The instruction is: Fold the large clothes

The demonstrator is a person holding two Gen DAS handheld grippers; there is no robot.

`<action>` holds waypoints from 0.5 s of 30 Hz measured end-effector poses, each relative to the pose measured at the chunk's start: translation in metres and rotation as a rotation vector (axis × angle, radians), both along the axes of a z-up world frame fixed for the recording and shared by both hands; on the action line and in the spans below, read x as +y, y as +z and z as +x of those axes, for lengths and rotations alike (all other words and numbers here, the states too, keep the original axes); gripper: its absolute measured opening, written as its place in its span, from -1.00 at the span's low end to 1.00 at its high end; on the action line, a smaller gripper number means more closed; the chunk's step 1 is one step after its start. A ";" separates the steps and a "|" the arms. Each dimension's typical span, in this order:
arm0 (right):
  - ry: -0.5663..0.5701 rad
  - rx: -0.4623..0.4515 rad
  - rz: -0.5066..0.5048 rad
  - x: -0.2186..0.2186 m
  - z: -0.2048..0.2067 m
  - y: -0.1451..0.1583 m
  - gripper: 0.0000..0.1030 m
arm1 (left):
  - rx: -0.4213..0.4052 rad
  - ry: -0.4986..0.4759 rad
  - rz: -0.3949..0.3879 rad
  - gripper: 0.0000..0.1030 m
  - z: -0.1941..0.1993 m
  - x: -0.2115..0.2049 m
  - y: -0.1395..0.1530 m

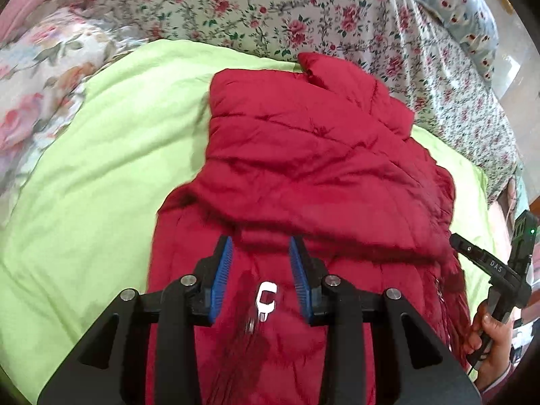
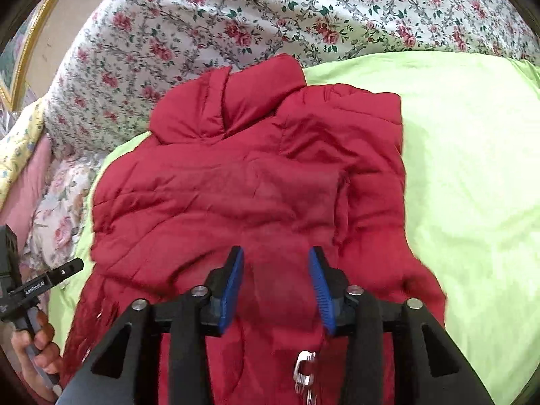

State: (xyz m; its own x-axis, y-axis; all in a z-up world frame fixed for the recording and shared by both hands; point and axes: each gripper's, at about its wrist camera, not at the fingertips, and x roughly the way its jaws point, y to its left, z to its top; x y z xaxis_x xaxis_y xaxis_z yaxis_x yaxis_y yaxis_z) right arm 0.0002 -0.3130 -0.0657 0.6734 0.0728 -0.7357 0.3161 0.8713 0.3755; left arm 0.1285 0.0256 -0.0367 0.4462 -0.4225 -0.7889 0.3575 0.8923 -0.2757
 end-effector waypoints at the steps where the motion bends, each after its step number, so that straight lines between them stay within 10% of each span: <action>1: 0.007 0.000 0.003 0.002 -0.006 0.001 -0.04 | 0.000 -0.001 -0.015 -0.37 -0.007 0.006 0.003; 15: 0.051 0.008 -0.061 0.018 -0.122 0.036 0.63 | 0.005 -0.019 -0.067 -0.02 -0.078 0.061 0.019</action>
